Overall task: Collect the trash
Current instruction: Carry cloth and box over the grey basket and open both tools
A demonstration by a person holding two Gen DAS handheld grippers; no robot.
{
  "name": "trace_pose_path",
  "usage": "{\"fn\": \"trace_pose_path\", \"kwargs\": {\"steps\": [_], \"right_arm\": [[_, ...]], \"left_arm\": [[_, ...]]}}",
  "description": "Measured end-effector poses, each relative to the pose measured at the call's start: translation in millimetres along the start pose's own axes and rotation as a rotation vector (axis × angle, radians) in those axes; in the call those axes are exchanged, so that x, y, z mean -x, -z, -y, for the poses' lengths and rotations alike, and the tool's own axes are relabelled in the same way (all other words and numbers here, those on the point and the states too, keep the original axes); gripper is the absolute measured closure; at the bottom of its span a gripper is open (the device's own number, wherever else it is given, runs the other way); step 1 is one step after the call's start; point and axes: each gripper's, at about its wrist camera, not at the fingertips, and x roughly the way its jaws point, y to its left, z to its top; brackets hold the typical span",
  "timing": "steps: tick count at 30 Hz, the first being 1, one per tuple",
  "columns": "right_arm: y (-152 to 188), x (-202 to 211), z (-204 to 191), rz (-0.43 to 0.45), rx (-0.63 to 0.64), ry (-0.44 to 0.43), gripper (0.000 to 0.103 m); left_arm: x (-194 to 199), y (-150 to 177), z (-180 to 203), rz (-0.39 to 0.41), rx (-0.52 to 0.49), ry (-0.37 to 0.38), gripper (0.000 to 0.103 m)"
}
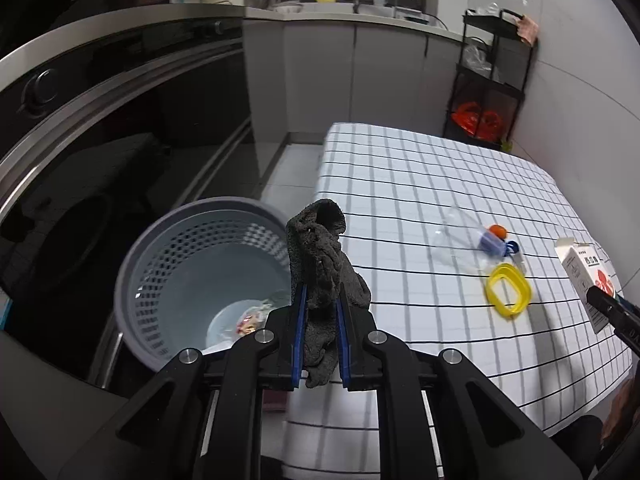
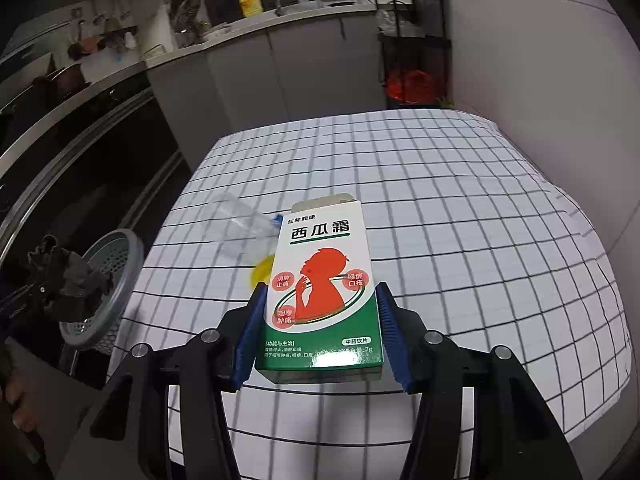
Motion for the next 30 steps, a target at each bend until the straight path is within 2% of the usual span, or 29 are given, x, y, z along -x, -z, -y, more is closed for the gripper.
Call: {"fn": "trace_pose_path", "kwargs": {"steps": [8, 15, 22, 30], "right_arm": [[-10.8, -46.1, -124.5, -0.074, 0.169, -0.191, 0.051], [-7.6, -86.1, -220.3, -0.124, 0.305, -0.297, 0.051], [-11.4, -119.4, -272.1, -0.177, 0.372, -0.344, 0.051], [-8.9, -152.2, -304.1, -0.236, 0.382, -0.354, 0.051]], "left_arm": [[-7.6, 3.1, -71.6, 0.011, 0.066, -0.069, 0.09], [-30.9, 0.7, -120.2, 0.007, 0.121, -0.12, 0.09], [-60.9, 3.6, -153.9, -0.037, 0.186, -0.128, 0.09], [-80.3, 1.4, -171.1, -0.072, 0.213, -0.12, 0.09]]}}
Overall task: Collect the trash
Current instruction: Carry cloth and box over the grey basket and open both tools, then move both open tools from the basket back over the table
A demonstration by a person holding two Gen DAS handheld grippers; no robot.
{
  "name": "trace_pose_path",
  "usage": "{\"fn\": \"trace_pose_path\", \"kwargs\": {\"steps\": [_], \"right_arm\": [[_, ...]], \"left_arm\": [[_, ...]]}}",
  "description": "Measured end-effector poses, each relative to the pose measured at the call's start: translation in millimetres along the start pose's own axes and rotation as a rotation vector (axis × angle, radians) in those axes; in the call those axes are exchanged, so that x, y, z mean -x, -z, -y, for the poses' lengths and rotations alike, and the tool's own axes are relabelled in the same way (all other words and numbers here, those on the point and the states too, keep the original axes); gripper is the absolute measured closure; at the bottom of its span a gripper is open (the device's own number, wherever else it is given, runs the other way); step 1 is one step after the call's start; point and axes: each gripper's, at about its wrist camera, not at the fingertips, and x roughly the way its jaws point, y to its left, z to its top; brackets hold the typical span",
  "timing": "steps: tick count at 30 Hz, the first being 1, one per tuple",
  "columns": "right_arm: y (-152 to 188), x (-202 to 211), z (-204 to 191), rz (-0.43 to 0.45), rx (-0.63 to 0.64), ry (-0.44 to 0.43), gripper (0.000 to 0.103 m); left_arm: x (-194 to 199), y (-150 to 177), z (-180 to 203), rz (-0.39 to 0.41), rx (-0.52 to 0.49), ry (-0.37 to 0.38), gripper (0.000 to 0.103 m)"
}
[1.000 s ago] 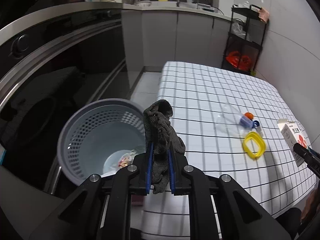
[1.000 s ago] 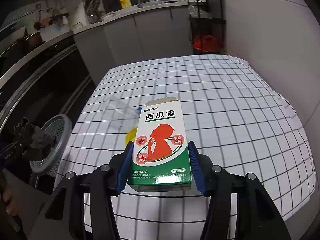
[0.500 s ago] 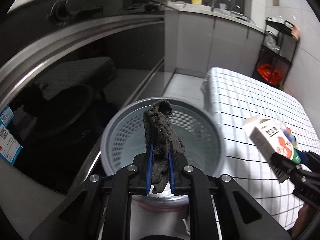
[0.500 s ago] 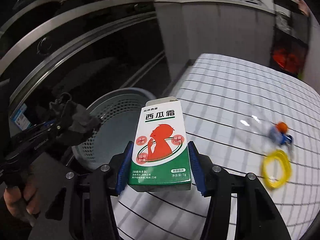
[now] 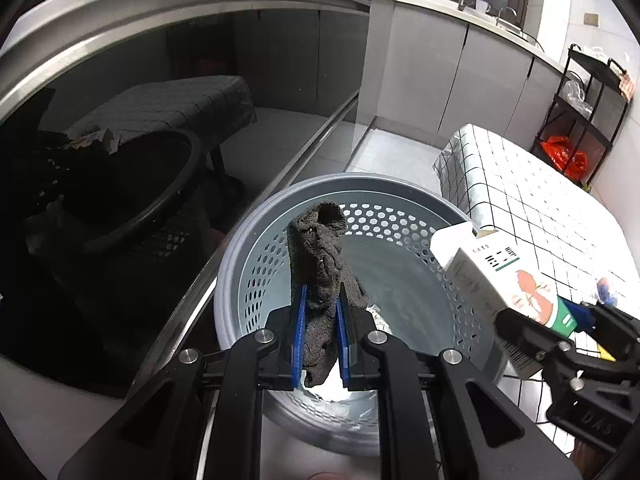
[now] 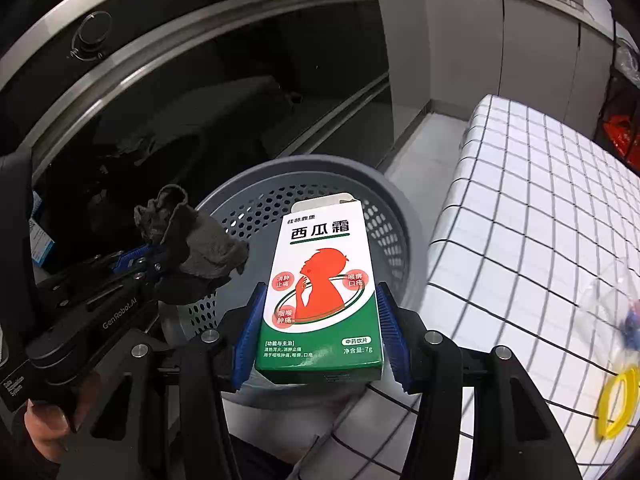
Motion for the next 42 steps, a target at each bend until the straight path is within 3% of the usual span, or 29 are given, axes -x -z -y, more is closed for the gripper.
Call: {"fn": "trace_pose_path", "kwargs": {"steps": [10, 15, 17, 19, 22, 39, 42], "right_arm": [[-4.7, -11.8, -0.6, -0.024, -0.025, -0.012, 0.051], [-7.0, -11.7, 0.3, -0.012, -0.03, -0.014, 0.051], [-7.5, -11.2, 0.4, -0.011, -0.037, -0.019, 0.048], [-7.6, -9.5, 1.8, -0.008, -0.044, -0.03, 0.037], [-7.9, -6.4, 3.1, 0.003, -0.043, -0.022, 0.035], [11.1, 26.5, 16.1, 0.04, -0.089, 0.01, 0.035], [21.8, 39.8, 20.9, 0.047, -0.103, 0.018, 0.035]], "left_arm": [[-16.0, -3.4, -2.9, -0.052, 0.016, 0.035, 0.089], [-11.8, -5.3, -6.0, -0.041, 0.019, 0.023, 0.088], [-9.5, -5.8, -7.3, -0.031, 0.024, 0.023, 0.085], [-8.0, -6.0, -8.2, -0.029, 0.032, 0.02, 0.073], [-6.0, -5.6, -9.6, -0.025, 0.04, 0.008, 0.061], [18.7, -0.3, 2.4, -0.017, 0.035, 0.009, 0.058], [28.9, 2.2, 7.2, -0.006, 0.032, 0.014, 0.052]]}}
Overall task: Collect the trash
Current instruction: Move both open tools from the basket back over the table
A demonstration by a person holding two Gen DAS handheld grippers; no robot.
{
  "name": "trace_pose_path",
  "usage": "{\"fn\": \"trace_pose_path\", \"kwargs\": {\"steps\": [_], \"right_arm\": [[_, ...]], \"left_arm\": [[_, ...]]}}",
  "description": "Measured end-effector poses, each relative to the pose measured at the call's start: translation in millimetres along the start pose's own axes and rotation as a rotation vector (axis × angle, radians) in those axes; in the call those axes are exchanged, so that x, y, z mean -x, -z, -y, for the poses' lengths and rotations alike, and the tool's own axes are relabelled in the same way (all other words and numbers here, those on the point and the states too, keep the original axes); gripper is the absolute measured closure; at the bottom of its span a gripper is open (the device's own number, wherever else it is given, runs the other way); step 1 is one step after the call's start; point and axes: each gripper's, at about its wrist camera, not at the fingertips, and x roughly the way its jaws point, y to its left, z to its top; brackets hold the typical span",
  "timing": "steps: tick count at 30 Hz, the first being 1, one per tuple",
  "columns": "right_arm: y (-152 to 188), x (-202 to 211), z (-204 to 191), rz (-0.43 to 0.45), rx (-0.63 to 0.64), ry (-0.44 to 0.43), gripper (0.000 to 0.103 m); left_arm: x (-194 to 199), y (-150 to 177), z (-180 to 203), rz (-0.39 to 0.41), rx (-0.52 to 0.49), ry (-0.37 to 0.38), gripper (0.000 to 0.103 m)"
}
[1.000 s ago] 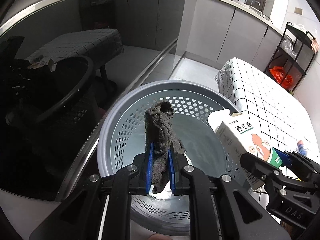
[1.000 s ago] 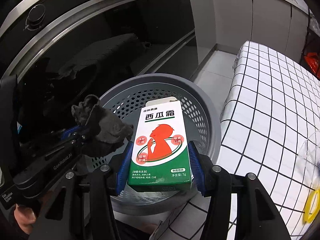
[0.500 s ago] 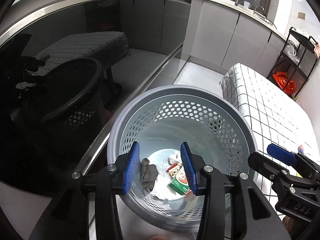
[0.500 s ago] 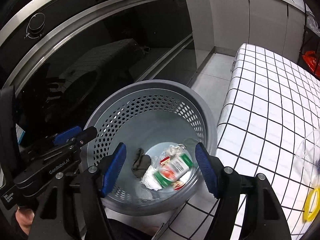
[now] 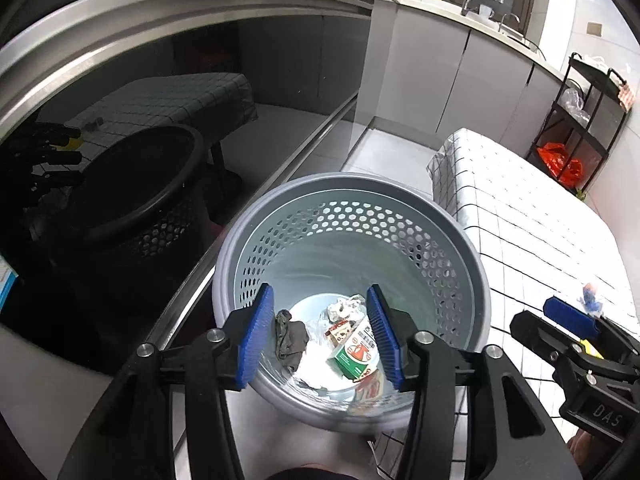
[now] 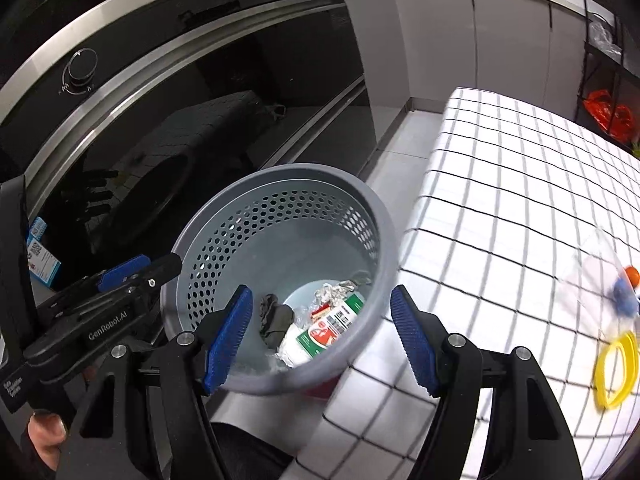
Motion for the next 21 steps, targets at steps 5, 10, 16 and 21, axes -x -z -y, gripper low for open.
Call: {"fn": "trace_pose_path", "kwargs": {"steps": [5, 10, 16, 21], "right_arm": [[21.8, 27.0, 17.7, 0.014, -0.036, 0.017, 0.035], [49.9, 62.8, 52.5, 0.047, -0.086, 0.073, 0.033], [87.5, 105.3, 111.2, 0.079, -0.166, 0.183, 0.029], [113.1, 133.0, 159.5, 0.106, -0.222, 0.251, 0.026]], "left_arm": [[14.8, 6.7, 12.9, 0.011, -0.01, 0.023, 0.049], [29.0, 14.2, 32.6, 0.022, -0.033, 0.05, 0.046], [40.0, 32.1, 73.2, 0.019, -0.089, 0.099, 0.043], [44.8, 51.2, 120.4, 0.006, -0.166, 0.134, 0.039]]}}
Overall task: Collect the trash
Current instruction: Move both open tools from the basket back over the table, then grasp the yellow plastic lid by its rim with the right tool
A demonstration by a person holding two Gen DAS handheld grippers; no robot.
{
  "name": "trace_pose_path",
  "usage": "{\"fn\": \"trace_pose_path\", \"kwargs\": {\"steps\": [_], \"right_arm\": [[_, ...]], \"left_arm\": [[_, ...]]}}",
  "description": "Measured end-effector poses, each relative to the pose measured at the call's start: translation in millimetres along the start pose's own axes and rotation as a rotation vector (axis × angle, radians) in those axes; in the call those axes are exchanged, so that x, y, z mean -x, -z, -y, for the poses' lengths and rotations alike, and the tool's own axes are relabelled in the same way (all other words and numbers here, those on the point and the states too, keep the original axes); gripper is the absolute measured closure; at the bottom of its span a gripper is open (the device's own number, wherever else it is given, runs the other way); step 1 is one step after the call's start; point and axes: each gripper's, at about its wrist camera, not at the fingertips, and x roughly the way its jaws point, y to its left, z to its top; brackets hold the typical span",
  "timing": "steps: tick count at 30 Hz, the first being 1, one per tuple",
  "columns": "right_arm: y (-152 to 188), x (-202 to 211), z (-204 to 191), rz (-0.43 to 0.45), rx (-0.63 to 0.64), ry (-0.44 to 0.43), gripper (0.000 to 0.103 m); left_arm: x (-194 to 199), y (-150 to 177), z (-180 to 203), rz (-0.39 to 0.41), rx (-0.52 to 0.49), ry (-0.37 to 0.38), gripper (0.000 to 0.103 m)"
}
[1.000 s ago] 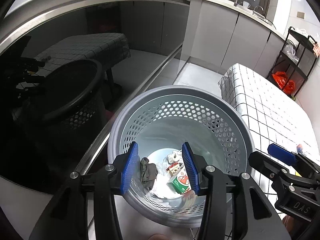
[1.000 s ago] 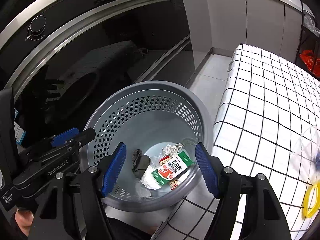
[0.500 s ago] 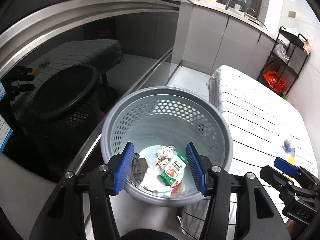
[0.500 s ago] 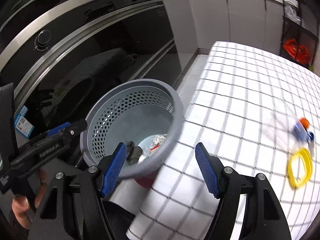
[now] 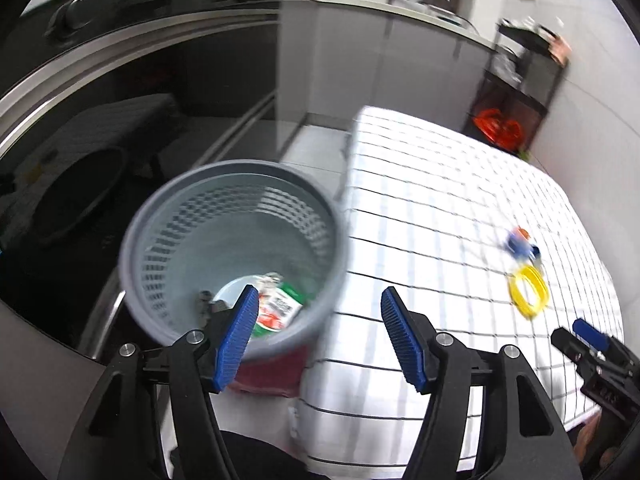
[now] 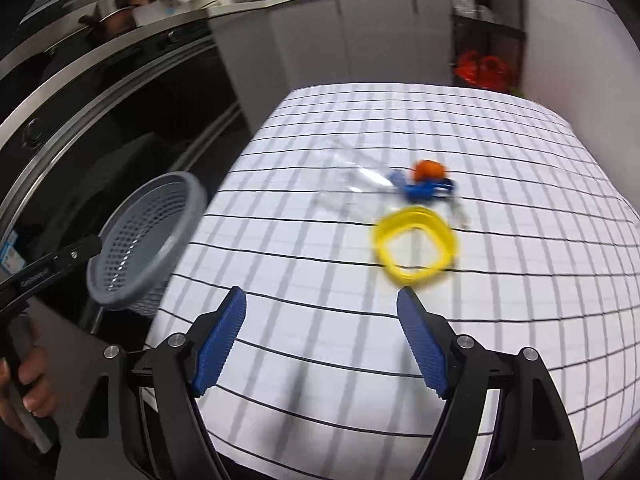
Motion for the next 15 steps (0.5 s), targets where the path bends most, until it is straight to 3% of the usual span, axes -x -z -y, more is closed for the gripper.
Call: {"fn": "trace_pose_path", "kwargs": {"steps": [8, 15], "right_arm": [[9.9, -1.3, 65.4, -0.007, -0.058, 0.023, 0.025], [0.4, -20.3, 82.7, -0.023, -0.021, 0.024, 0.022]], "left_arm": [[-2.5, 12.8, 64.0, -0.005, -0.028, 0.031, 0.035], [-12.3, 19.7, 95.2, -0.027, -0.024, 0.032, 0.03]]}}
